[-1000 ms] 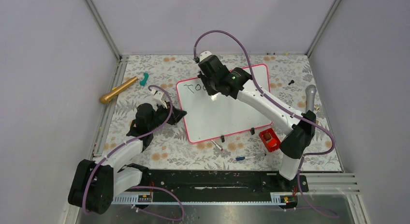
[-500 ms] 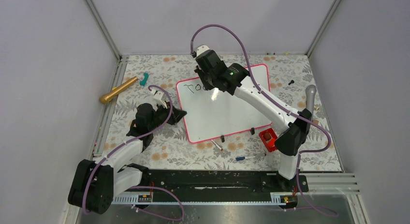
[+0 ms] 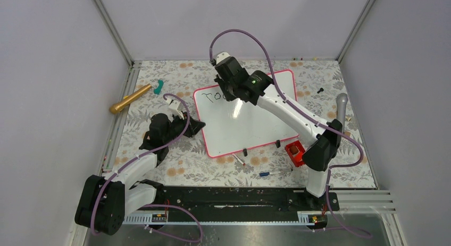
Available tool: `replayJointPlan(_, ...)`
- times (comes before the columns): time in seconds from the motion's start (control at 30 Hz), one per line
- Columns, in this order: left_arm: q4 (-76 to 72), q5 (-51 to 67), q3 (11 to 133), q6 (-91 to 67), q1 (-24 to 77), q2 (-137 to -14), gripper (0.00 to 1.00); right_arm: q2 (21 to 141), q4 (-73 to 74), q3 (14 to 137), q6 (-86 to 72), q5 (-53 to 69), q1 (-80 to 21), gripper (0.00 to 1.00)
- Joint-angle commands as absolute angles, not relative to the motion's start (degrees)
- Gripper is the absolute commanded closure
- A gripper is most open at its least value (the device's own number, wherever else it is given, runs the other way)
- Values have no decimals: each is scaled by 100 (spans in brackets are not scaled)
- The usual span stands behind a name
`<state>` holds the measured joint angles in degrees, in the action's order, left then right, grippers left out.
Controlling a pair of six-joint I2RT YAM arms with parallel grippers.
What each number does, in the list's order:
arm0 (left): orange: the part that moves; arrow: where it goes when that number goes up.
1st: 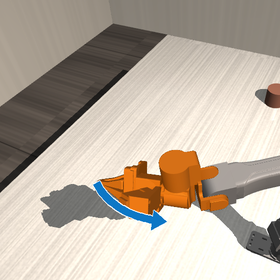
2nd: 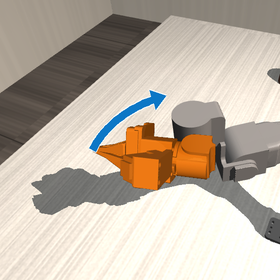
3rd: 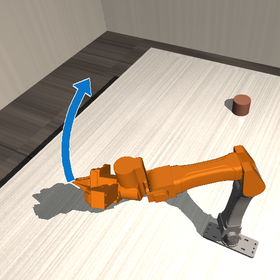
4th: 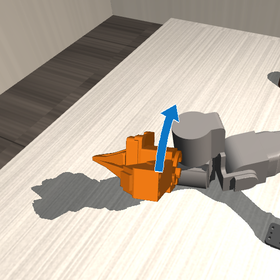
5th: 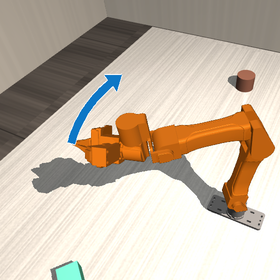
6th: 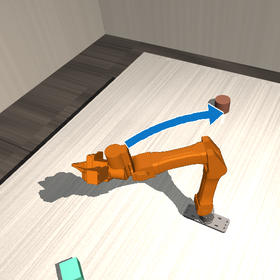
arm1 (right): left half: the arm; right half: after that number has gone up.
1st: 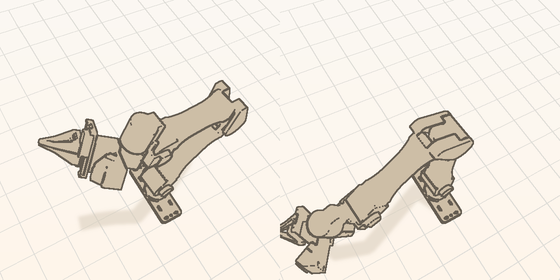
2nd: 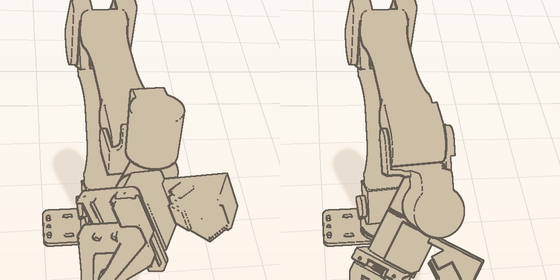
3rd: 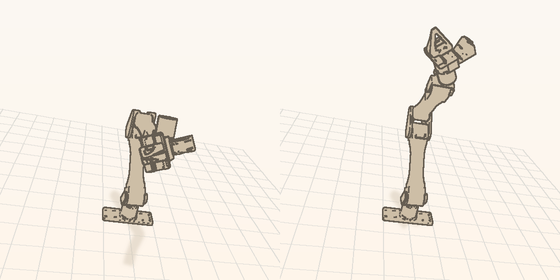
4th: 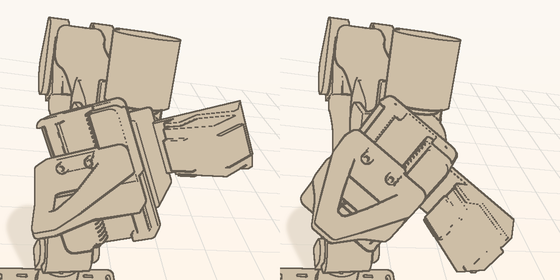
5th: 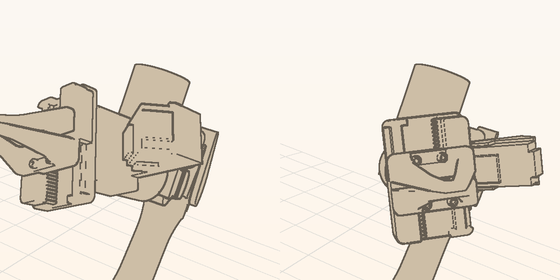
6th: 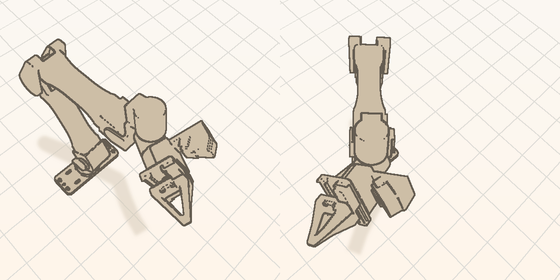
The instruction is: Write a sentence on the whiteboard
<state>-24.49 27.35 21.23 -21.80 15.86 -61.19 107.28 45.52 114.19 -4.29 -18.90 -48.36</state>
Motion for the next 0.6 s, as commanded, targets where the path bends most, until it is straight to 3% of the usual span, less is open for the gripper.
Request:
replayJointPlan(0.0,-2621,2786,2188,-1898,1666,-6025,100,10417,4451,11078,-491,-1942,-4790,100)
replayJointPlan(0.57,-2599,2769,2184,-1890,1662,-6003,100,10005,4313,10469,-595,-1897,-4790,100)
